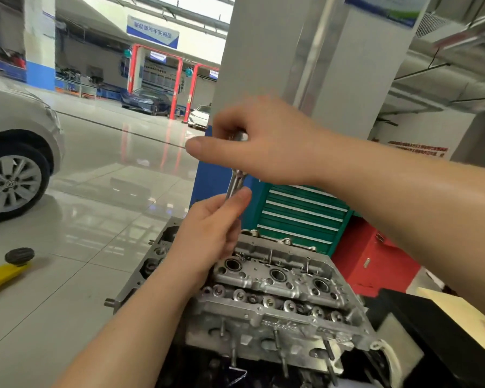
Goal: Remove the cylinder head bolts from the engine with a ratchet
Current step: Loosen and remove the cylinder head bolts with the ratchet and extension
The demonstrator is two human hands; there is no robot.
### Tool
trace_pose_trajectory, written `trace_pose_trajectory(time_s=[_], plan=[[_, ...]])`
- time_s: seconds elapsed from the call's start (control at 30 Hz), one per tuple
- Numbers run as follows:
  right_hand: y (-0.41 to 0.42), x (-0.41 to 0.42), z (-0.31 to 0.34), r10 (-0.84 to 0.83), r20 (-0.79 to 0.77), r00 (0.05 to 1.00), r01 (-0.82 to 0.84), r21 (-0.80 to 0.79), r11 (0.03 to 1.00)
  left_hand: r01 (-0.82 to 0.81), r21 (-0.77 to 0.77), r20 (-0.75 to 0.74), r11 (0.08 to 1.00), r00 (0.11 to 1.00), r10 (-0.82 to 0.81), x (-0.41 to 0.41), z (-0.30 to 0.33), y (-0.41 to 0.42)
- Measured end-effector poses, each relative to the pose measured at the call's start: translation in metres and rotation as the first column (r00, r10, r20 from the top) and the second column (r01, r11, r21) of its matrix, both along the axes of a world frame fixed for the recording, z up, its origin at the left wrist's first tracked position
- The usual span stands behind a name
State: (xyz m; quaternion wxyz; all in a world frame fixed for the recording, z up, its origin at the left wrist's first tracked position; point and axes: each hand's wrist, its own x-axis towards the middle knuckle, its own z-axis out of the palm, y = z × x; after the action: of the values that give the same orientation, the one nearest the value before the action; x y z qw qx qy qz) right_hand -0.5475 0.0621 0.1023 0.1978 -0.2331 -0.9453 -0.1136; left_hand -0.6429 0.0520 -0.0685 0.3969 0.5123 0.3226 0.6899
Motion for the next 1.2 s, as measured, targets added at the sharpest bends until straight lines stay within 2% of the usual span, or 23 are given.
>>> trace_pose_trajectory(time_s=[0.1,0.17,0.2,0.27,0.33,0.4,0.57,0.63,0.7,0.77,0.83,0.9,0.97,1.03,1.1,1.13,1.17,1.2], plan=[[0.012,0.016,0.004,0.109,0.016,0.994,-0.108,-0.035,0.994,0.239,-0.075,-0.069,0.968,0.967,-0.244,-0.012,0.007,0.003],[0.020,0.024,0.004,0.046,0.038,0.998,-0.045,-0.042,0.998,0.328,-0.103,-0.051,0.939,0.941,-0.334,-0.017,0.009,0.003],[0.023,0.026,0.004,0.002,0.044,0.999,-0.001,-0.025,1.000,0.314,-0.122,-0.064,0.942,0.944,-0.323,-0.017,0.011,0.001],[0.029,0.029,0.002,-0.078,0.045,0.996,0.077,0.041,0.996,0.187,-0.169,-0.175,0.968,0.960,-0.216,-0.014,0.017,-0.004],[0.032,0.028,0.001,-0.135,0.037,0.990,0.133,0.069,0.989,-0.052,-0.161,-0.304,0.986,0.953,0.000,-0.009,0.030,-0.010],[0.033,0.023,-0.002,-0.168,0.012,0.986,0.167,0.058,0.984,-0.209,-0.118,-0.289,0.971,0.943,0.168,-0.002,0.043,-0.013],[0.034,0.004,-0.012,-0.285,-0.129,0.950,0.302,0.149,0.942,-0.396,-0.017,-0.223,0.918,0.897,0.383,0.020,0.063,-0.009],[0.033,0.008,-0.012,-0.165,-0.167,0.972,0.199,0.213,0.956,-0.305,-0.054,-0.151,0.951,0.944,0.295,0.016,0.064,-0.006],[0.031,0.018,-0.007,0.051,-0.096,0.994,-0.031,0.194,0.980,-0.050,-0.102,-0.144,0.993,0.989,0.035,0.007,0.068,-0.007],[0.034,0.022,-0.006,0.172,-0.037,0.984,-0.167,0.109,0.980,0.141,-0.144,-0.165,0.980,0.973,-0.164,-0.002,0.069,-0.009],[0.035,0.016,-0.008,0.144,-0.049,0.988,-0.140,0.078,0.987,0.143,-0.152,-0.162,0.978,0.972,-0.168,-0.005,0.069,-0.008],[0.033,0.002,-0.009,-0.035,-0.063,0.997,0.042,0.117,0.992,-0.032,-0.130,-0.179,0.991,0.984,0.008,-0.007,0.067,-0.008],[0.033,-0.010,-0.007,-0.290,-0.079,0.954,0.300,0.236,0.924,-0.229,-0.074,-0.204,0.971,0.956,0.210,-0.004,0.065,-0.010],[0.029,-0.016,-0.007,-0.372,-0.085,0.924,0.380,0.294,0.877,-0.296,-0.037,-0.207,0.954,0.937,0.283,0.002,0.060,-0.010],[0.025,-0.014,-0.009,-0.261,-0.086,0.962,0.275,0.330,0.903,-0.273,-0.044,-0.153,0.961,0.953,0.263,0.003,0.059,-0.011],[0.023,-0.009,-0.010,-0.156,-0.086,0.984,0.176,0.325,0.929,-0.177,-0.067,-0.122,0.982,0.978,0.168,0.000,0.060,-0.011],[0.023,-0.003,-0.010,-0.047,-0.076,0.996,0.067,0.291,0.954,-0.019,-0.094,-0.120,0.995,0.993,0.008,-0.004,0.062,-0.013],[0.023,0.003,-0.010,0.042,-0.068,0.997,-0.026,0.231,0.973,0.129,-0.123,-0.147,0.984,0.978,-0.147,-0.008,0.065,-0.014]])
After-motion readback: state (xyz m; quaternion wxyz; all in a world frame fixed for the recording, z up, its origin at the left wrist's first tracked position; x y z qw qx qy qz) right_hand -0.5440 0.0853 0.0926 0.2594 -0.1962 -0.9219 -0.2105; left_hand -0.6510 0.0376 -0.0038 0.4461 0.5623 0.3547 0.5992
